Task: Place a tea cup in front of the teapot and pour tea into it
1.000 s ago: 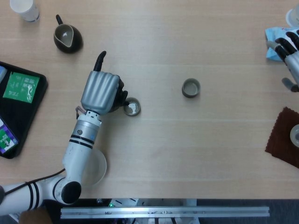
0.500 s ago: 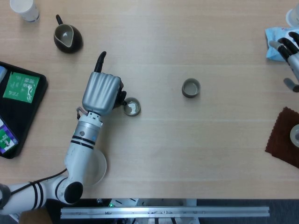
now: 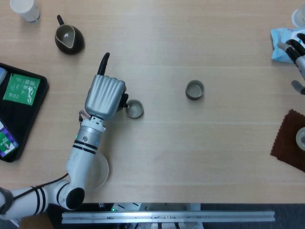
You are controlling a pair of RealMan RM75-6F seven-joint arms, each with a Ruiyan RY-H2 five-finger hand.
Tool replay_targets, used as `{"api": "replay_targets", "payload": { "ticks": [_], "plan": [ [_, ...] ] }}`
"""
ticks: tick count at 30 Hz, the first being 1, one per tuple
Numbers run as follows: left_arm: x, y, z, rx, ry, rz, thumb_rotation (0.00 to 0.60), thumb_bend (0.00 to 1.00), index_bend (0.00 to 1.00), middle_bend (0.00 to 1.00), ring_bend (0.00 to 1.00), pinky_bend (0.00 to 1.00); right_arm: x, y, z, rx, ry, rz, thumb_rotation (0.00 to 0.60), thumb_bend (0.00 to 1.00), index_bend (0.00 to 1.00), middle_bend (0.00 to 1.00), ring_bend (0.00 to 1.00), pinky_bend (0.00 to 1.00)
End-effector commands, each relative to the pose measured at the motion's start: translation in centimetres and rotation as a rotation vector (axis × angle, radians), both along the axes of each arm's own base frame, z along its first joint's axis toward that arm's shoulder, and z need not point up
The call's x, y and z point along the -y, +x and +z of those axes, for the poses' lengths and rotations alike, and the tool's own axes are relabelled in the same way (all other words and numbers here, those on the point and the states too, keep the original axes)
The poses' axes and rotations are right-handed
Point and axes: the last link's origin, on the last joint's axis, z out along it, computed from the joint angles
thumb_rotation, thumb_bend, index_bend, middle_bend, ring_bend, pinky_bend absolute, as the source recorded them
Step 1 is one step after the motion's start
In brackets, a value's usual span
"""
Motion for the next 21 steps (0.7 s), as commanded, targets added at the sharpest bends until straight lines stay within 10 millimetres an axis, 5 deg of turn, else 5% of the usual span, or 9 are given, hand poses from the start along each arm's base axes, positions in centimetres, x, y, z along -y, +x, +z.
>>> {"api": "replay_targets", "payload": {
  "ticks": [1,21],
  "plan": [
    [0.11,0.09,-0.07,-0.011,0.005,-0.012,0.597,0.33,0.98,1.00,0.85,0.06,-0.03,-0.07,-0.01,0.001,0.001,-0.002,0.600,0.23,0.15,0.18,0.08,0.09],
    [0.07,0.42,0.10,-0.063,0.040,-0.074,0.597,0.33,0.98,1.00,0.85,0.06,-0.07,-0.28,0.16,0.008,-0.004,-0.006,0.600,0.23,0.15,0.18,0.08,0.09]
  ]
}}
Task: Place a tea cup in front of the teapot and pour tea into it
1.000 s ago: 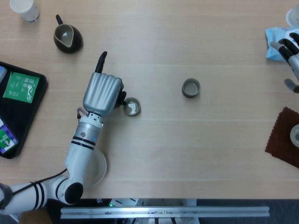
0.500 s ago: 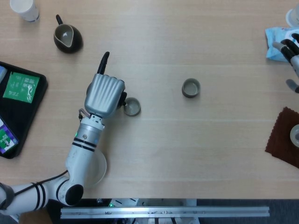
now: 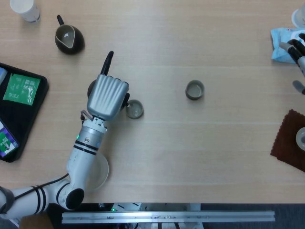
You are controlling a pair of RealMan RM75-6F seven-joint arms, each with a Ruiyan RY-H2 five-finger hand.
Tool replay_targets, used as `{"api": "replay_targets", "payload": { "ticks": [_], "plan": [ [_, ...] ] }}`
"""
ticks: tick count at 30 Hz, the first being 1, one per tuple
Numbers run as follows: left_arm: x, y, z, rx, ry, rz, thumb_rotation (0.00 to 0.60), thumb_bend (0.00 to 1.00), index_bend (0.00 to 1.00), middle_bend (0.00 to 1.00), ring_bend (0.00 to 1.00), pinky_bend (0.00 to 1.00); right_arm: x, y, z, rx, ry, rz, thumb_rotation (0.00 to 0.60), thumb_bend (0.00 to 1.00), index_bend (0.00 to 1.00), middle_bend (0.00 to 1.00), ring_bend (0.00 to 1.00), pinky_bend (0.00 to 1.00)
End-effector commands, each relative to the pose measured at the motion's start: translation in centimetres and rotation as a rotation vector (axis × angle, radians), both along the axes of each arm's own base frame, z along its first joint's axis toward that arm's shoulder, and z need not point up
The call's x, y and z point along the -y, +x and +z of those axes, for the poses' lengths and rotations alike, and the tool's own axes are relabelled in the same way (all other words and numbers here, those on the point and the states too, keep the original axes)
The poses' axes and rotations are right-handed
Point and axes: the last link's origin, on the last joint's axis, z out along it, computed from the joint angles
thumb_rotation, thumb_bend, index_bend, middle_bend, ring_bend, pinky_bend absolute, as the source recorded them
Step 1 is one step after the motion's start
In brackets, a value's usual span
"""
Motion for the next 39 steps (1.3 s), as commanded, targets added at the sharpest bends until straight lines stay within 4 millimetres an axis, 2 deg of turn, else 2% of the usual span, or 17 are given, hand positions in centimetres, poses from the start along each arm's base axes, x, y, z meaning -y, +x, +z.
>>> {"api": "replay_targets", "payload": {
  "ticks": [1,17,30,39],
  "plan": [
    [0.0,0.0,0.1,-0.007,0.004,-0.006,0.598,0.33,0.98,1.00,0.85,0.06,0.0,0.0,0.0,0.000,0.000,0.000,0.600,0.23,0.15,0.18,0.08,0.09],
    [-0.2,-0.1,0.0,0.000,-0.004,-0.009,0.598,0.33,0.98,1.00,0.85,0.06,0.0,0.1,0.0,0.000,0.003,-0.004,0.600,0.23,0.15,0.18,0.08,0.09],
    [-0.8,-0.3,-0.1,0.186,-0.100,0.127,0.596,0.33,0.98,1.00,0.85,0.06,0.3,-0.1,-0.2,0.001,0.004,-0.021,0.600,0.23,0.15,0.18,0.08,0.09],
    [-1.7,-1.1,1.4,0.299,-0.087,0.164,0.598,0.33,0.98,1.00,0.84,0.06,0.2,0.0,-0.1,0.004,0.000,-0.026,0.600,0.23,0.15,0.18,0.08,0.09]
  ]
}}
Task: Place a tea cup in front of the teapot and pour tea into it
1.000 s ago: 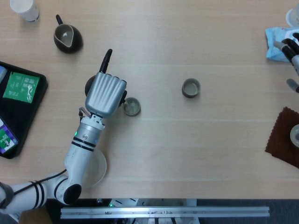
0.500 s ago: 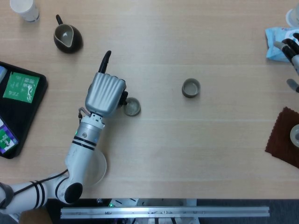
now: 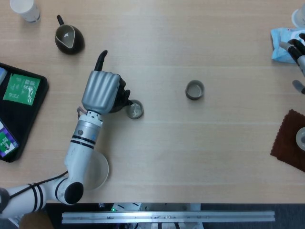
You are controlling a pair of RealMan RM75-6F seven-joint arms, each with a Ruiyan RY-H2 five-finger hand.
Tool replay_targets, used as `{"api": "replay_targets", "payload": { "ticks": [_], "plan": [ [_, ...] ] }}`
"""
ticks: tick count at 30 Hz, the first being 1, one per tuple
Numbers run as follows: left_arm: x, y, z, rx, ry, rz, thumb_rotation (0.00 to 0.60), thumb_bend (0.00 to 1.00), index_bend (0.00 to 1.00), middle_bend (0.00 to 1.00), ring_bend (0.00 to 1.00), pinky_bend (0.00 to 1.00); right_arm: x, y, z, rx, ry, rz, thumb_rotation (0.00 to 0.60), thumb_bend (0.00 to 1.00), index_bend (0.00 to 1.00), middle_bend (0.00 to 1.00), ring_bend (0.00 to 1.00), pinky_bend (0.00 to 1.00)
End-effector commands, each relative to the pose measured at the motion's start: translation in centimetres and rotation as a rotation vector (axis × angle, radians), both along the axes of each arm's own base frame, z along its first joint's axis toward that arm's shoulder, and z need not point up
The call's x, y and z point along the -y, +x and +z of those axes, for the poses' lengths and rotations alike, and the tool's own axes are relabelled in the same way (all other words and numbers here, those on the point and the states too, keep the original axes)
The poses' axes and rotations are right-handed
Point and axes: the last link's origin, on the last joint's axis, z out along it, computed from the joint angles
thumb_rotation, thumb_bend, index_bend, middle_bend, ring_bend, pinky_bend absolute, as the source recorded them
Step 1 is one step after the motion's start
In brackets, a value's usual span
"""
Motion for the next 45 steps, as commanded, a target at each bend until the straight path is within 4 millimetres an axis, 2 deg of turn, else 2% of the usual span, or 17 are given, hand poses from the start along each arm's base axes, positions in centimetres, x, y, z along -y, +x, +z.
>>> {"api": "replay_targets", "payload": {
  "ticks": [1,12,23,45],
  "plan": [
    [-0.5,-0.7,0.9,0.038,0.016,0.022,0.597,0.33,0.98,1.00,0.84,0.06,-0.1,0.0,0.0,0.001,0.000,-0.002,0.600,0.23,0.15,0.18,0.08,0.09],
    [-1.6,-4.3,2.2,0.146,0.035,0.107,0.599,0.33,0.96,0.99,0.82,0.06,-0.5,-0.2,-0.5,0.012,0.016,-0.013,0.600,0.23,0.15,0.18,0.08,0.09],
    [-1.9,-7.1,1.5,0.123,0.043,0.150,0.599,0.33,0.94,0.96,0.79,0.06,-0.6,-0.2,-0.7,0.016,0.022,-0.017,0.600,0.23,0.15,0.18,0.08,0.09],
    [-1.7,-8.7,0.2,0.105,0.038,0.190,0.600,0.33,0.87,0.87,0.71,0.06,-0.6,-0.6,-0.3,0.018,0.012,-0.025,0.600,0.23,0.15,0.18,0.08,0.09]
  ]
}}
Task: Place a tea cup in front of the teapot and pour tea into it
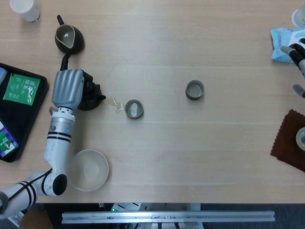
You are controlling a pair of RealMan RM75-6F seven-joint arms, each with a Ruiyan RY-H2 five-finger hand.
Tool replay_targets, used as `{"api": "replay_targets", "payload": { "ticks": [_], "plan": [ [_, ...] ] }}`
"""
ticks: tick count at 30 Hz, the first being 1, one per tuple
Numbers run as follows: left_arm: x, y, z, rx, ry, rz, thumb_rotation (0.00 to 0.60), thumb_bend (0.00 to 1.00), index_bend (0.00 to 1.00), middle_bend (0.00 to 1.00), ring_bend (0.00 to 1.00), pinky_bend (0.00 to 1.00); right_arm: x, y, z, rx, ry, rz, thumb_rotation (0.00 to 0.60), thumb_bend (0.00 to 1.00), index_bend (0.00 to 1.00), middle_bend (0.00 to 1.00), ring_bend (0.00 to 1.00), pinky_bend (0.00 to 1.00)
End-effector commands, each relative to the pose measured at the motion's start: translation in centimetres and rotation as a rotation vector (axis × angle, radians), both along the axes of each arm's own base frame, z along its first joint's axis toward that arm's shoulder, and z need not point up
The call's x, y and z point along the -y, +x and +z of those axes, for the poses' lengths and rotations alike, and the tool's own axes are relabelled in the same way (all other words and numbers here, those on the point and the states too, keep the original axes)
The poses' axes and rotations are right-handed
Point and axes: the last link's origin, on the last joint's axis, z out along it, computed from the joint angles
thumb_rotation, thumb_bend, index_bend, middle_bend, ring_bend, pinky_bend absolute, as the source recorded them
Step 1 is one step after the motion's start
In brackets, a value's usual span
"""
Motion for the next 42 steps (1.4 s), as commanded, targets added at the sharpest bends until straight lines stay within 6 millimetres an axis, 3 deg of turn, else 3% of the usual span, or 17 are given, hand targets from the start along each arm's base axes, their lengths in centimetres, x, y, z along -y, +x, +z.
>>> {"api": "replay_targets", "payload": {
  "ticks": [1,15,21,26,34,42],
  "plan": [
    [0.0,-0.1,0.0,0.003,-0.002,0.005,0.600,0.33,0.86,0.87,0.71,0.06,0.0,0.0,0.0,-0.005,-0.003,0.005,0.600,0.23,0.15,0.18,0.08,0.09],
    [0.4,-1.2,0.2,0.000,-0.024,0.055,0.600,0.33,0.78,0.77,0.61,0.06,-0.2,0.1,0.2,-0.005,-0.009,0.008,0.600,0.23,0.15,0.18,0.08,0.09],
    [0.5,-1.2,0.6,-0.001,-0.046,0.080,0.597,0.33,0.69,0.66,0.51,0.06,-0.3,0.3,0.2,-0.006,-0.012,0.009,0.600,0.23,0.15,0.18,0.08,0.09],
    [0.5,-1.1,0.9,0.012,-0.059,0.095,0.556,0.33,0.59,0.58,0.45,0.06,-0.3,0.2,0.2,-0.007,-0.012,0.006,0.600,0.23,0.15,0.18,0.08,0.09],
    [0.6,-0.8,1.2,0.031,-0.065,0.094,0.513,0.33,0.52,0.50,0.42,0.06,-0.3,0.3,0.4,-0.004,-0.018,0.008,0.600,0.23,0.15,0.18,0.08,0.09],
    [0.6,-0.4,1.6,0.050,-0.071,0.092,0.492,0.33,0.45,0.40,0.31,0.06,-0.3,0.3,0.5,-0.003,-0.018,0.007,0.600,0.23,0.15,0.18,0.08,0.09]
  ]
}}
